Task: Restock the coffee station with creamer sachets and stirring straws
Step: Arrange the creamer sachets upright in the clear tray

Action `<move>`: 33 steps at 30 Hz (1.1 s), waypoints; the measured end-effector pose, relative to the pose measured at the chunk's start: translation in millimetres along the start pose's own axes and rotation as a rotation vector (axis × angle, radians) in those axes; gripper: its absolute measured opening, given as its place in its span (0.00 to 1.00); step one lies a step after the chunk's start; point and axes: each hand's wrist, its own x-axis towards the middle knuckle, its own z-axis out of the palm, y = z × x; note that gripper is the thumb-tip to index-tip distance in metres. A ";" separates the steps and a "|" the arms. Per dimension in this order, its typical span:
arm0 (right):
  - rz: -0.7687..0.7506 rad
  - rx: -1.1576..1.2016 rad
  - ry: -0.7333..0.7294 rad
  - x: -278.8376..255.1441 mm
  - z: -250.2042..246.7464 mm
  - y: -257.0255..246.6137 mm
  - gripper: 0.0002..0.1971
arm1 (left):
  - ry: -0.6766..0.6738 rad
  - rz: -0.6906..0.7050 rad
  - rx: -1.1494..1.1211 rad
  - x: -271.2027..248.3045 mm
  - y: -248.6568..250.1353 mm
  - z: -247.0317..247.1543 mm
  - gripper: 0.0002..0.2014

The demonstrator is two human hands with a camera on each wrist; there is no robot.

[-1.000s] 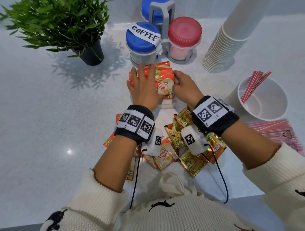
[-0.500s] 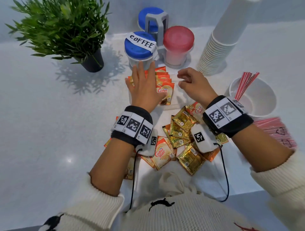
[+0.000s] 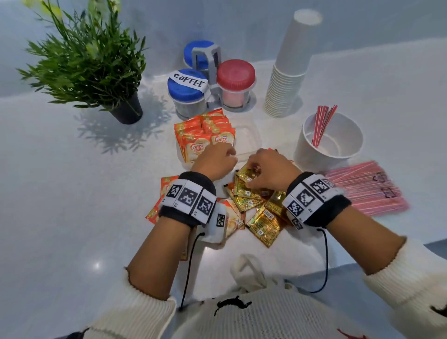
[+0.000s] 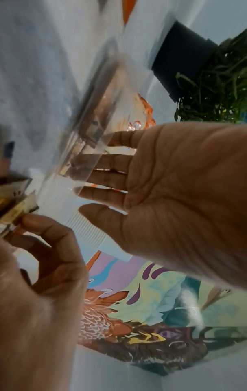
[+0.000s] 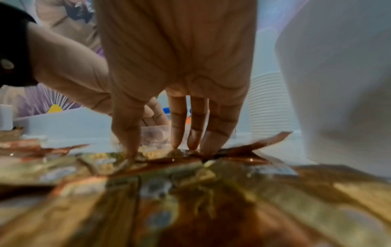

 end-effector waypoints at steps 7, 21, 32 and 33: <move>-0.057 -0.211 0.090 -12.8 9.5 -14.3 0.09 | 0.021 -0.014 -0.061 -9.1 -1.9 3.6 0.16; -0.076 0.376 0.294 -30.5 -45.3 -13.9 0.07 | -0.031 0.115 -0.488 -29.5 14.0 -0.5 0.14; 0.246 0.010 0.008 -8.2 -11.5 24.0 0.25 | 0.067 0.014 -0.763 -28.7 3.8 -1.2 0.15; 0.256 -0.019 0.006 -7.5 -7.3 23.3 0.26 | 0.066 0.012 -0.767 -29.4 4.0 -1.6 0.16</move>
